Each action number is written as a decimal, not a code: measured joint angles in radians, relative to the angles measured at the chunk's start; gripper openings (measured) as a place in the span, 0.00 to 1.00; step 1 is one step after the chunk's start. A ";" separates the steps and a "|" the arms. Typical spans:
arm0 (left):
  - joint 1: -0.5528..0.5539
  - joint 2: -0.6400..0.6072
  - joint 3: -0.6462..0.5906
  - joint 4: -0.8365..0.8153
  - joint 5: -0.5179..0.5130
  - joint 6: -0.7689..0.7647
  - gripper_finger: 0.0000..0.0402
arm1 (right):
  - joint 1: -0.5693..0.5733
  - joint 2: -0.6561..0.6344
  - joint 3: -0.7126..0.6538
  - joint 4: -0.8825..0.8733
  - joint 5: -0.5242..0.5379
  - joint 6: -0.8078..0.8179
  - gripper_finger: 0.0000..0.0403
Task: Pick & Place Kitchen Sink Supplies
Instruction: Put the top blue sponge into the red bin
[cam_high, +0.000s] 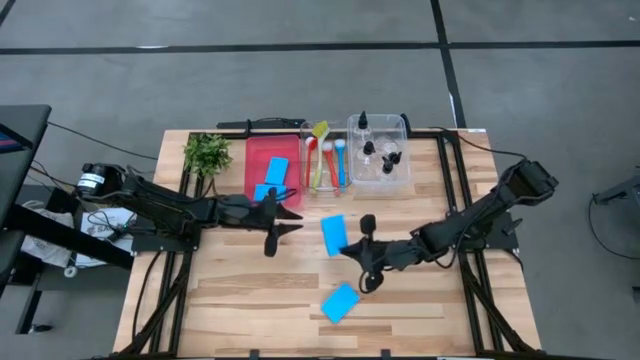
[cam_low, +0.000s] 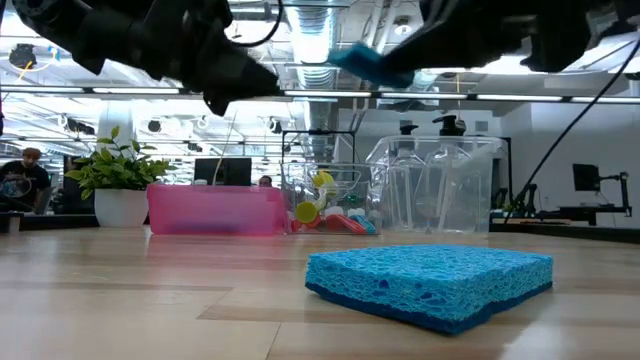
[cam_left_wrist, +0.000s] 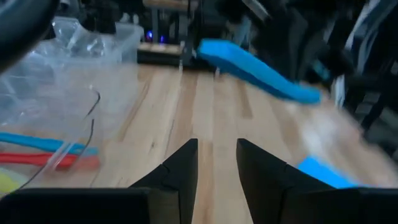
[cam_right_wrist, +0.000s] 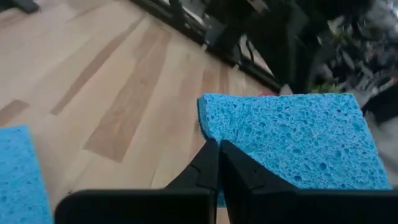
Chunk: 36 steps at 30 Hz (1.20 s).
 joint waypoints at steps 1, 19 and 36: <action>0.000 0.000 0.000 0.022 0.000 -0.027 0.28 | -0.004 0.012 0.011 0.001 0.000 -0.025 0.00; 0.040 0.000 0.000 0.167 -0.161 -0.398 0.28 | -0.114 0.196 0.140 0.007 0.236 -0.154 0.00; 0.051 0.000 0.001 0.161 -0.230 -0.305 0.28 | -0.151 0.195 0.173 0.017 0.236 -0.178 0.00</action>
